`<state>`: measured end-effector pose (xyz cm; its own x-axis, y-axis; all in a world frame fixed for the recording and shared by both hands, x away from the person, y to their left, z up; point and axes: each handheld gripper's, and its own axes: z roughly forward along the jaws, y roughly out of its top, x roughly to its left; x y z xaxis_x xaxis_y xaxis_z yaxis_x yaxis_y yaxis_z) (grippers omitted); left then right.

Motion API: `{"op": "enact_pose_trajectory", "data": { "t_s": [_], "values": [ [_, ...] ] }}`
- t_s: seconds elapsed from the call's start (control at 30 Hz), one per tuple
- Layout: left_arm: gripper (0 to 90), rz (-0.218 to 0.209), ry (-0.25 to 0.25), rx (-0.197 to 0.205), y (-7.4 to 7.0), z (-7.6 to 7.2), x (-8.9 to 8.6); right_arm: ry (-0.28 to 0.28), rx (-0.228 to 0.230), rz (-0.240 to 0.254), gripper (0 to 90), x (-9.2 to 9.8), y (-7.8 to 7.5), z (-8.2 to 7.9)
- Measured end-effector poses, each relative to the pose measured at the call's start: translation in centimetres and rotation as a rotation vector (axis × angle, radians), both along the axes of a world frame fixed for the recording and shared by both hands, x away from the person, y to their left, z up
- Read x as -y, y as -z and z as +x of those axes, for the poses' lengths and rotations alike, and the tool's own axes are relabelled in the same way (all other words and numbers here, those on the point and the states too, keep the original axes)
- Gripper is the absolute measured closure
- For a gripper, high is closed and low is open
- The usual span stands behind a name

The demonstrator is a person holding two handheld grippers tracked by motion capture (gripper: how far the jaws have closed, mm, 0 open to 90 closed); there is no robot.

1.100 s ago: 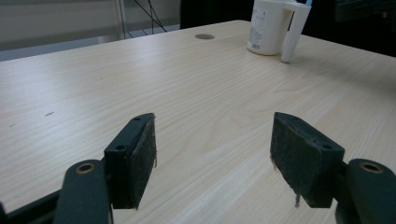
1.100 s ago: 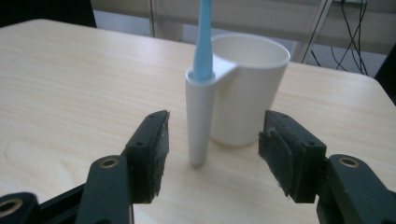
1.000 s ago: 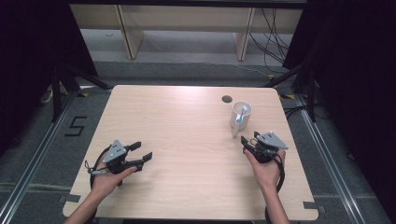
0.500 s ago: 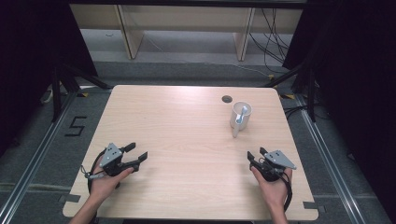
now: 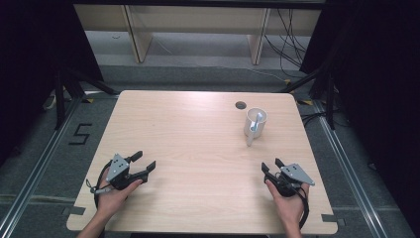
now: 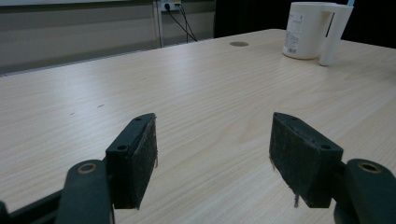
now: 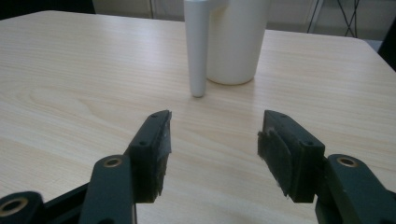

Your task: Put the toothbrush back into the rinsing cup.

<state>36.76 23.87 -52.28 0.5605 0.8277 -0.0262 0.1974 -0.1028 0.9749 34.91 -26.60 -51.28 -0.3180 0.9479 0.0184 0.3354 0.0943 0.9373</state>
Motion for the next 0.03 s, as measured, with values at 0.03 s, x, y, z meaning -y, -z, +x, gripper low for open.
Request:
{"op": "enact_pose_trajectory", "data": {
  "t_s": [0.03],
  "values": [
    [32.3,0.0,0.0,0.0,0.0,0.0,0.0,-0.009,-0.015,0.014,43.8,-0.08,-0.07,0.04]
  ]
}}
